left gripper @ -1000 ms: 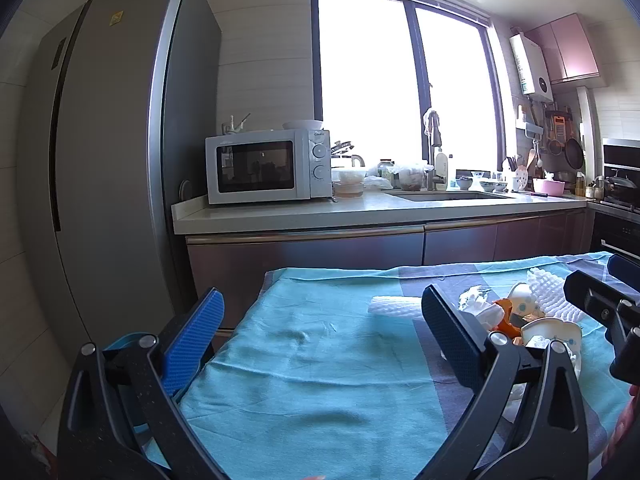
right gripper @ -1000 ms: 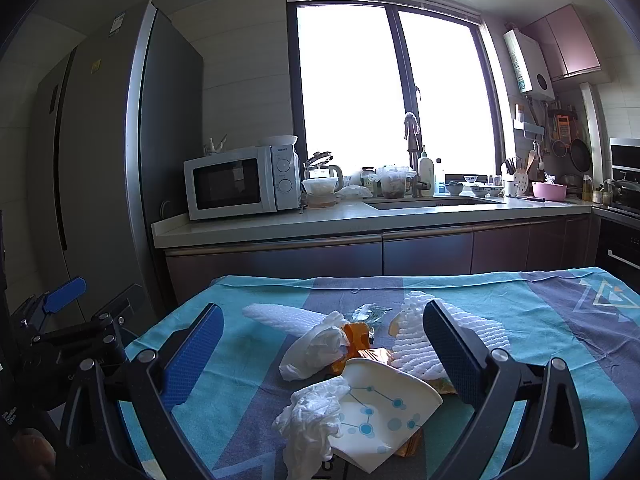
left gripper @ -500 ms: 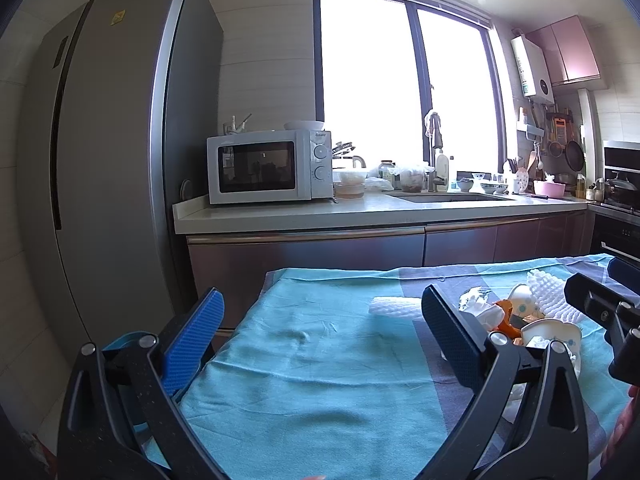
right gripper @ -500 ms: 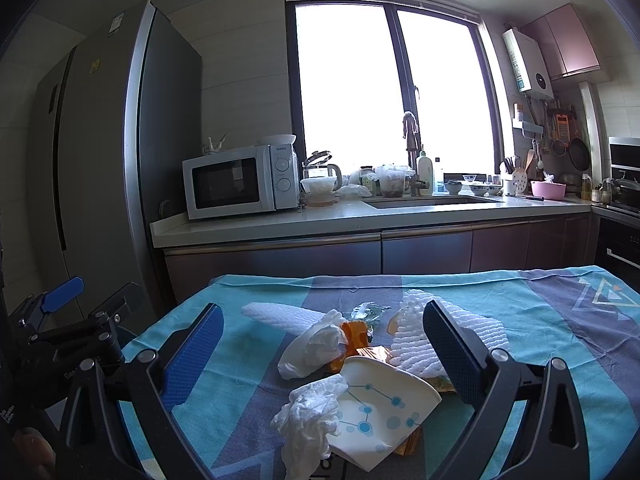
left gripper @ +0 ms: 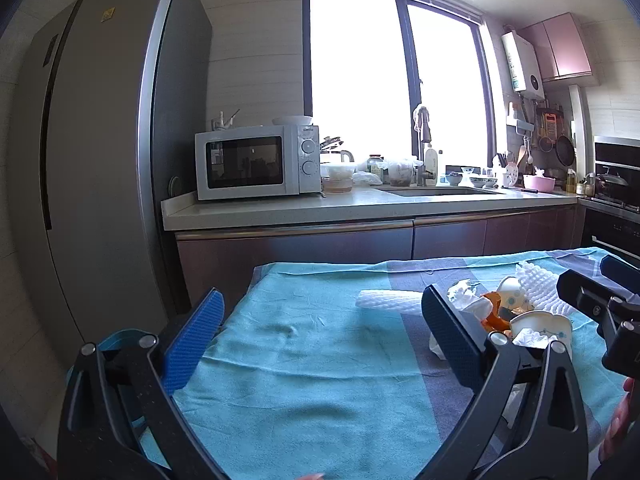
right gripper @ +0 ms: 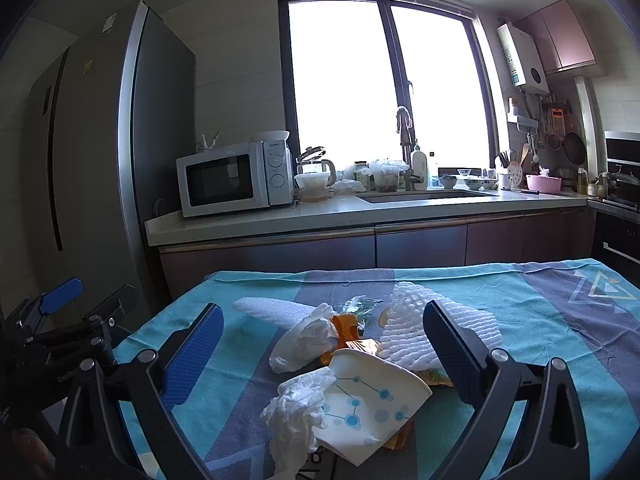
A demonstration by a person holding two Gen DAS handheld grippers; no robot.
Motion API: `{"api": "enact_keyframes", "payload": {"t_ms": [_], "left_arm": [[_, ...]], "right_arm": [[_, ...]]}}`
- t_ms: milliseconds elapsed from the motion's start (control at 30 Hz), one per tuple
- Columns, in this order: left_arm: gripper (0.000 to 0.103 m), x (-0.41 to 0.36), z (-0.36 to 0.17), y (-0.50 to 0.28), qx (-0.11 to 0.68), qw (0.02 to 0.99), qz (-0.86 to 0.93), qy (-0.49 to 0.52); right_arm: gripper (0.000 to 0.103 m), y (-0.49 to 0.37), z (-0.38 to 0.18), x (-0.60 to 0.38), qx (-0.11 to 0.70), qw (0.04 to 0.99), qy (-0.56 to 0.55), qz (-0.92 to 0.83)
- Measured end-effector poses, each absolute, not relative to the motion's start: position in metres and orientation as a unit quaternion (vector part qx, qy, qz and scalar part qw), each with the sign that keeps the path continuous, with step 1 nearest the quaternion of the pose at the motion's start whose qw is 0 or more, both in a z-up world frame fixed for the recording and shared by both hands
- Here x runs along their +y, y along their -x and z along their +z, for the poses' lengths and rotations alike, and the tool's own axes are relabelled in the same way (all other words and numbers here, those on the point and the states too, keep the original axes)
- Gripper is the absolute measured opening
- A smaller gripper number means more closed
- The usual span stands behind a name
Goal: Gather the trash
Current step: 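Grasp the crumpled tissue with the left tool while the right tool grasps the dotted paper cup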
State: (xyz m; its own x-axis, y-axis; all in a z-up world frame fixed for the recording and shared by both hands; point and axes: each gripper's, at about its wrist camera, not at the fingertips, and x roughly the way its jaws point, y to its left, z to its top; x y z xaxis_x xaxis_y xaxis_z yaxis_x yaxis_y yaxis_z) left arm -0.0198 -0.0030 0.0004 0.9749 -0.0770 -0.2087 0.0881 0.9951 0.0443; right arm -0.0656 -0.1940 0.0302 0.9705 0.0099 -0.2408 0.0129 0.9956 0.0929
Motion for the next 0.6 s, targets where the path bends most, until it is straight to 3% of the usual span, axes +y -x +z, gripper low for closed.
{"api": "enact_keyframes", "payload": {"t_ms": [333,600], "left_arm": [[0.097,-0.010,-0.003,0.020,0.120,0.990,-0.073,-0.033],[0.097,-0.038,-0.021,0.017,0.178,0.959,-0.212,-0.061]], "right_arm": [[0.096,0.061,0.026,-0.202,0.131,0.990,-0.056,-0.005],[0.096,0.059,0.015,-0.227,0.154,0.984,-0.084,-0.012]]}}
